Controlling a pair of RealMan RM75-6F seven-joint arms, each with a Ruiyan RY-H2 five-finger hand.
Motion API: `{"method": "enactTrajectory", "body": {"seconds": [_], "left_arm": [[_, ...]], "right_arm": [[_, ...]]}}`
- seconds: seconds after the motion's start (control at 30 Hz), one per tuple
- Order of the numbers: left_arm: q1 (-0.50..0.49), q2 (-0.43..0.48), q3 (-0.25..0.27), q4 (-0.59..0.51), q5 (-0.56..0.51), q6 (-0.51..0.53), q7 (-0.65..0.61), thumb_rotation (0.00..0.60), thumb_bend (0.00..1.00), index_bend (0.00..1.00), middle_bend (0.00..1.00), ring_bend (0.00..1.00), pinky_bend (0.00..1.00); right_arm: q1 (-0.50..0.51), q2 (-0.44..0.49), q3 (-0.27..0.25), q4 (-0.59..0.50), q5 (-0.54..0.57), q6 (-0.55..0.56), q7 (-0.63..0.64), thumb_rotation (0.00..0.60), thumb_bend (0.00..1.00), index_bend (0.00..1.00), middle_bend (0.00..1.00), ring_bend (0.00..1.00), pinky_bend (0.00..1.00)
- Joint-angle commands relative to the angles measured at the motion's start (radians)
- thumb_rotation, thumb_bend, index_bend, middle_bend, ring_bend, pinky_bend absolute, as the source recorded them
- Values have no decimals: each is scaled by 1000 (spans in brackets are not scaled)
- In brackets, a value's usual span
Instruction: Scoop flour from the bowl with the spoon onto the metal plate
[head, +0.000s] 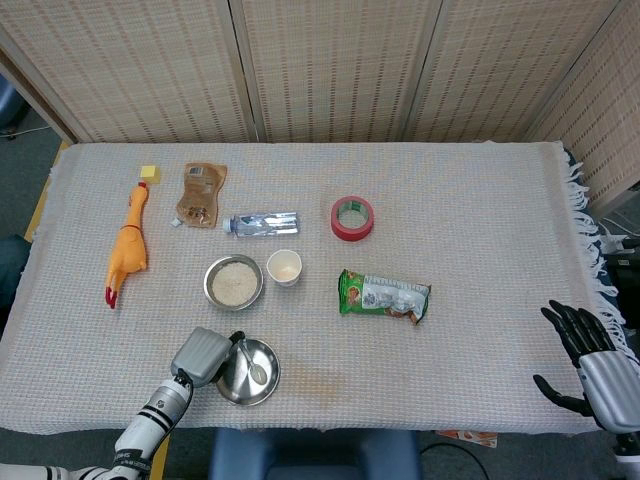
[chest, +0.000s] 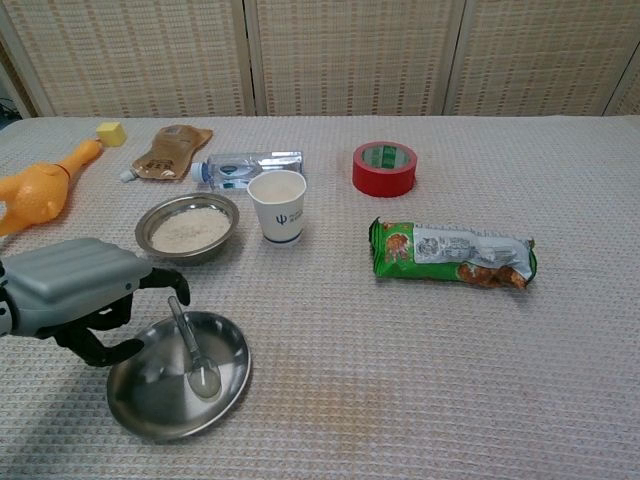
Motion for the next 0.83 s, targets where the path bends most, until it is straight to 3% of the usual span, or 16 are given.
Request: {"method": "enactTrajectory", "body": {"seconds": [0.03, 0.13, 0.23, 0.27, 0.33, 0.4, 0.5, 0.57, 0.67, 0.83], "left_arm": [[7, 59, 0, -67, -13, -5, -27, 600, 407, 72, 1000, 1000, 1000], [32, 133, 6, -125, 36, 18, -99, 600, 408, 39, 1000, 1000, 1000], [101, 221, 30, -155, 196, 97, -279, 600, 407, 33, 987, 951, 991], [139, 254, 50, -141, 291, 147, -387, 600, 407, 26, 915, 857, 938], [199, 296, 91, -82, 440, 237, -579, 600, 407, 11, 702, 631, 739], [272, 325, 136, 28, 561, 362, -786, 600, 406, 0, 366, 292, 411], [390, 310, 154, 196, 584, 525, -953, 600, 404, 0, 126, 62, 219], [457, 280, 142, 292, 543, 586, -1033, 600, 401, 0, 46, 4, 158], [489, 292, 142, 366, 519, 577, -1067, 600, 399, 0, 23, 0, 117], [500, 300, 103, 394, 498, 566, -1107, 600, 398, 0, 12, 0, 111]], "right_arm": [[-1, -1, 1, -1, 0, 2, -3, 600, 177, 0, 0, 0, 0], [-3, 0, -1, -3, -4, 4, -5, 600, 177, 0, 0, 0, 0], [-5, 0, -3, -5, -8, 8, -10, 600, 177, 0, 0, 0, 0], [-6, 0, -3, -6, -8, 8, -14, 600, 177, 0, 0, 0, 0], [-7, -2, -2, -7, -5, 6, -22, 600, 177, 0, 0, 0, 0], [-7, -4, -1, -12, 3, -2, -39, 600, 177, 0, 0, 0, 0], [-7, -9, -1, -24, 21, -19, -82, 600, 177, 0, 0, 0, 0], [-7, -12, 1, -33, 32, -30, -112, 600, 177, 0, 0, 0, 0], [-3, -17, 2, -39, 40, -45, -136, 600, 177, 0, 0, 0, 0], [-3, -25, 3, -52, 49, -54, -172, 600, 177, 0, 0, 0, 0]]}}
